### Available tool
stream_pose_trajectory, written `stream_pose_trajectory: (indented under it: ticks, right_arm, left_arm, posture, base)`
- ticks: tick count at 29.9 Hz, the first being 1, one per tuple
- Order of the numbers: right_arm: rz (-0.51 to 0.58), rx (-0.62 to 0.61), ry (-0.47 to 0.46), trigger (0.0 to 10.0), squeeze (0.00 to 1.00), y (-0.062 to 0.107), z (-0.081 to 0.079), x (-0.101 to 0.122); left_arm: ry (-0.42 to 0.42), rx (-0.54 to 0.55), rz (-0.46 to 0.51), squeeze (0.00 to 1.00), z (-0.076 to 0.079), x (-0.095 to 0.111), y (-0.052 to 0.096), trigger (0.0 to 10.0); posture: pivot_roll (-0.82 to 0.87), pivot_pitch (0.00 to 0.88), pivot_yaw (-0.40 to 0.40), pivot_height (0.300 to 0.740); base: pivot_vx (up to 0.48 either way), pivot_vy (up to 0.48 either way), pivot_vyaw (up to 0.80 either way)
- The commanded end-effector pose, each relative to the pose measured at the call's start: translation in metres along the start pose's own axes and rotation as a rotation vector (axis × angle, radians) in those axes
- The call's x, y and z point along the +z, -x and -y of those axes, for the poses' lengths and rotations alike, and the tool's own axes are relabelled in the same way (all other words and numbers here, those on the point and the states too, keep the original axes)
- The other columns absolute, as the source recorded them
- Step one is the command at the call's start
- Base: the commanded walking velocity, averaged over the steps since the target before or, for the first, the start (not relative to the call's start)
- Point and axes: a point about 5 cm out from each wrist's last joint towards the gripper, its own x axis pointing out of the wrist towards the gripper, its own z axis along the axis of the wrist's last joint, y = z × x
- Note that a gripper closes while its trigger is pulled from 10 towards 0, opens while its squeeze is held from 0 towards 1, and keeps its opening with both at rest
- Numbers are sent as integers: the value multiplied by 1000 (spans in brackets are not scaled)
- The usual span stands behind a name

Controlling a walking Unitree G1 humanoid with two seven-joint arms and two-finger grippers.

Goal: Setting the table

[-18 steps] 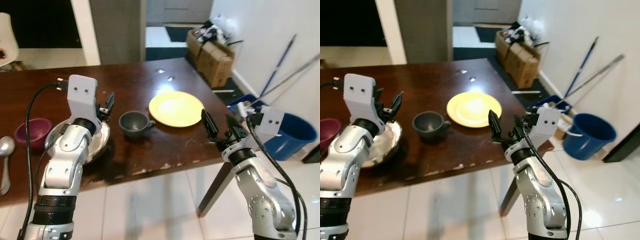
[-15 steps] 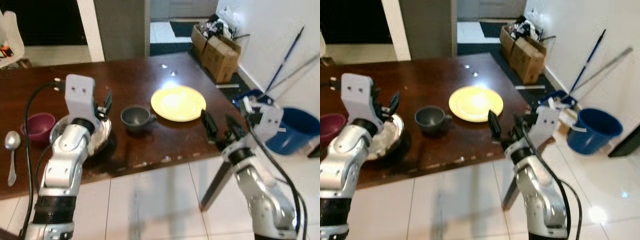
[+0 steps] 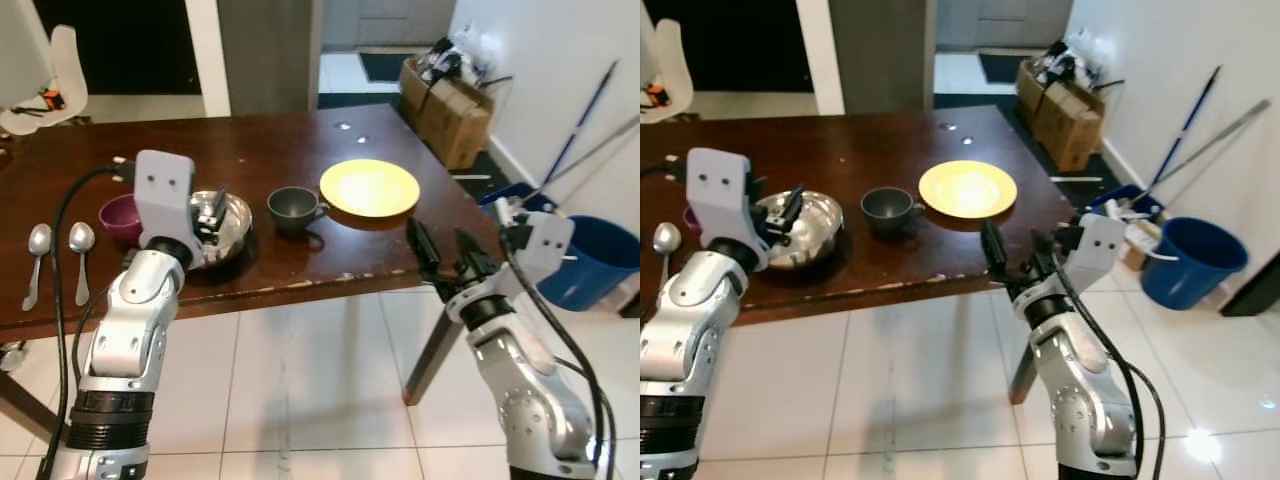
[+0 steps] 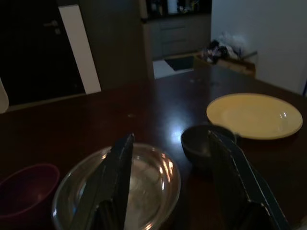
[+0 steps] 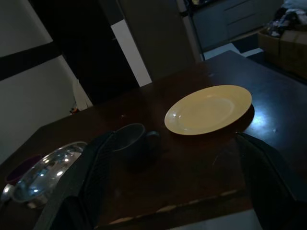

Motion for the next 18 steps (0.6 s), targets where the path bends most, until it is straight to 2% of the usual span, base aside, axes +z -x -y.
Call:
stream_pose_trajectory:
  ticks: [1, 5, 18]
  right_arm:
    - [-7, -2, -16, 10000, 0, 0, -1, -1]
    - [-10, -7, -23, 10000, 0, 0, 0, -1]
    - [-11, -33, -66, 10000, 0, 0, 4, -1]
  left_arm:
    - [1, -5, -15, 0, 0, -2, 0, 10000]
    - [7, -17, -21, 0, 2, -3, 0, 10000]
    - [11, -30, -26, 0, 4, -3, 0, 10000]
  posture:
    - [-97, 0, 51, 740]
    - [-97, 0, 51, 740]
    - [-97, 0, 53, 740]
  base:
    - [0, 0, 0]
    - [0, 0, -106]
    - [0, 0, -781]
